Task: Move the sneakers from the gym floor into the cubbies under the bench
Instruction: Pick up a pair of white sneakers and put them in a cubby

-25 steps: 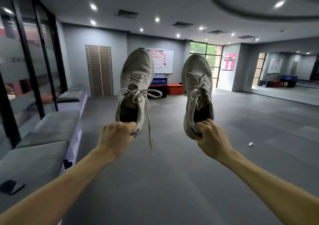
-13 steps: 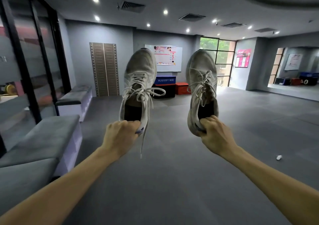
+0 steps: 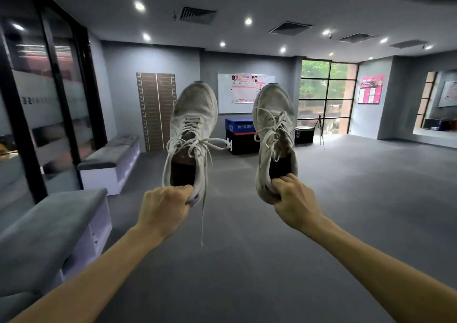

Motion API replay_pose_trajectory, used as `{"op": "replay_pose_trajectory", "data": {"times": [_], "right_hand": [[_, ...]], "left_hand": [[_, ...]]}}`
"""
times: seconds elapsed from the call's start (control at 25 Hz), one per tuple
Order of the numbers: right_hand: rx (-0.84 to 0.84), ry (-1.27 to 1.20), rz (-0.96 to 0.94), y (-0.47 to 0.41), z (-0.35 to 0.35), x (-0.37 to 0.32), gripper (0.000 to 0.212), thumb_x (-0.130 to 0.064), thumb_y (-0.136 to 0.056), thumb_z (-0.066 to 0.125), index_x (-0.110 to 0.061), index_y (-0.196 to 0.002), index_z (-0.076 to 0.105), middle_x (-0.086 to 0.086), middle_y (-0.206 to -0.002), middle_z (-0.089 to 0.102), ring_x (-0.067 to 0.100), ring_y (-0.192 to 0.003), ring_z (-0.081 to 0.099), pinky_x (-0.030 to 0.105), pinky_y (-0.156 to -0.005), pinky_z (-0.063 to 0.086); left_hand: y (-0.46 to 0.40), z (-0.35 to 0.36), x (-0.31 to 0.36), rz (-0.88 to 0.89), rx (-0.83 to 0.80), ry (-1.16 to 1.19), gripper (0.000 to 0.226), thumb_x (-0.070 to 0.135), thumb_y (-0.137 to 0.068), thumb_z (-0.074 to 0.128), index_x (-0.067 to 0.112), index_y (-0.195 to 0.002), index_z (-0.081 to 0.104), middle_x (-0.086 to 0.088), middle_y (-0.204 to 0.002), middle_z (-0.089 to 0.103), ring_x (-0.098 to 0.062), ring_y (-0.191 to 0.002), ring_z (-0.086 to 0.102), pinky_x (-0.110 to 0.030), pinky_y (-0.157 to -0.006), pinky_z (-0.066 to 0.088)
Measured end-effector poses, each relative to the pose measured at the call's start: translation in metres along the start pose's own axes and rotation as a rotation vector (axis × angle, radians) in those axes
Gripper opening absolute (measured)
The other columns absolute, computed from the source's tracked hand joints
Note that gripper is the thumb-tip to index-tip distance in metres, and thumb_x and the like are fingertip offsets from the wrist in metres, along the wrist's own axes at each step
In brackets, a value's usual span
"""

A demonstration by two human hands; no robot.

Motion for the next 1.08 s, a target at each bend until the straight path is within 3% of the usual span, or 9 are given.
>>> {"op": "replay_pose_trajectory", "data": {"times": [0.28,0.48,0.68,0.92,1.08], "right_hand": [[-0.069,0.004,-0.028,-0.155,0.153,0.092,0.011,-0.011,-0.077,0.066,-0.01,-0.074,0.055,0.007,-0.083,0.062,0.027,-0.085,0.053,0.031,-0.057,0.039],[-0.064,0.029,-0.021,-0.266,0.263,0.15,0.017,-0.008,-0.074,0.066,-0.013,-0.069,0.051,0.004,-0.079,0.06,0.026,-0.083,0.052,0.029,-0.055,0.034],[-0.06,0.023,0.018,-0.378,0.358,0.195,0.028,-0.009,-0.077,0.063,-0.02,-0.068,0.039,-0.003,-0.075,0.047,0.024,-0.074,0.049,0.027,-0.051,0.029],[-0.059,0.028,0.016,-0.503,0.48,0.259,0.017,-0.009,-0.075,0.066,-0.012,-0.07,0.049,0.008,-0.079,0.057,0.031,-0.077,0.054,0.031,-0.054,0.033],[-0.071,0.031,0.01,-0.588,0.564,0.311,0.013,-0.016,-0.08,0.064,-0.014,-0.075,0.053,0.005,-0.084,0.054,0.028,-0.072,0.054,0.03,-0.056,0.035]], "left_hand": [[-0.125,0.153,-0.074,-0.042,0.023,-0.063,0.034,0.024,-0.063,0.083,0.014,-0.059,0.05,-0.004,-0.048,0.059,-0.029,-0.04,0.056,-0.028,-0.04,0.042],[-0.214,0.272,-0.15,-0.062,0.053,-0.022,0.031,0.024,-0.07,0.079,0.016,-0.061,0.05,-0.003,-0.051,0.06,-0.029,-0.044,0.058,-0.032,-0.042,0.047],[-0.305,0.378,-0.226,-0.048,0.035,-0.057,0.036,0.024,-0.064,0.083,0.015,-0.057,0.048,-0.001,-0.047,0.058,-0.028,-0.04,0.055,-0.027,-0.039,0.039],[-0.41,0.519,-0.298,-0.038,0.062,-0.098,0.038,0.021,-0.06,0.084,0.015,-0.055,0.047,0.0,-0.046,0.056,-0.026,-0.038,0.054,-0.023,-0.04,0.029],[-0.478,0.616,-0.343,-0.069,0.032,-0.118,0.037,0.017,-0.057,0.084,0.016,-0.056,0.047,0.001,-0.046,0.056,-0.024,-0.038,0.053,-0.023,-0.04,0.029]]}}
Point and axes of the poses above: each hand's wrist, its own y-axis away from the middle knuckle, its own z-axis out of the palm, x = y × z, the point moved 2 cm from there along -y, towards the middle knuckle
